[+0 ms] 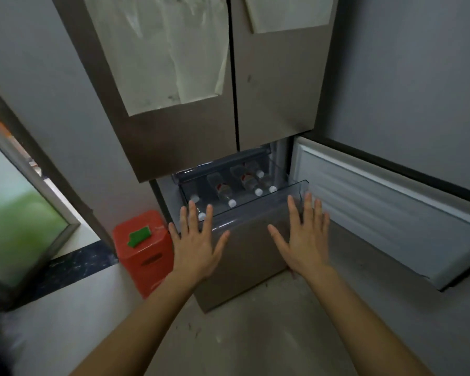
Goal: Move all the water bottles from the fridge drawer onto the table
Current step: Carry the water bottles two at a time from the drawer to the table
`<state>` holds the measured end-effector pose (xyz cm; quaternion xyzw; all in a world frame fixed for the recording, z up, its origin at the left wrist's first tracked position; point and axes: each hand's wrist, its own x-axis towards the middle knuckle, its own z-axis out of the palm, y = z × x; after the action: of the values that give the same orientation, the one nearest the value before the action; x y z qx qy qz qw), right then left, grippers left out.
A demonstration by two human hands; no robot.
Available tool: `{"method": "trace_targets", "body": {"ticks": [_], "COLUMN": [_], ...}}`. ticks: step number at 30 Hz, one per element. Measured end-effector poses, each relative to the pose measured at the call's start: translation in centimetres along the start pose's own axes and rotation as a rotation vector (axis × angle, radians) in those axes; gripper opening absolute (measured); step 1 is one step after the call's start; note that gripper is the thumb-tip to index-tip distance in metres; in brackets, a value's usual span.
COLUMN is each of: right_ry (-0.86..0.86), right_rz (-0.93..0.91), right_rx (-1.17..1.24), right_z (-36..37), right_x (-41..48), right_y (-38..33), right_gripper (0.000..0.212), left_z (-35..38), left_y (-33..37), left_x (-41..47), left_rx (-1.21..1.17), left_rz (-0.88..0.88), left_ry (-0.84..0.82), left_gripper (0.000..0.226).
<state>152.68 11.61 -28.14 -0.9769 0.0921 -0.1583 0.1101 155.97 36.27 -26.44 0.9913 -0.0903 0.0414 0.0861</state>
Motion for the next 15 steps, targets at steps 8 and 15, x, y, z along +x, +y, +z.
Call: {"method": "trace_targets", "body": {"ticks": [8, 15], "right_ry": [-0.189, -0.395], "right_rz": [-0.162, -0.236], "right_rx": [0.031, 0.029], "right_z": [3.3, 8.3], "right_x": [13.4, 20.2], "right_y": [2.1, 2.0], "right_gripper": [0.084, 0.080], "left_z": [1.4, 5.8], "left_y": [2.0, 2.3], "left_x": [9.6, 15.7], "left_rx": [0.028, -0.048], "left_rz": [-0.175, -0.264], "left_ry": [-0.049, -0.196], "left_gripper": [0.080, 0.076]}}
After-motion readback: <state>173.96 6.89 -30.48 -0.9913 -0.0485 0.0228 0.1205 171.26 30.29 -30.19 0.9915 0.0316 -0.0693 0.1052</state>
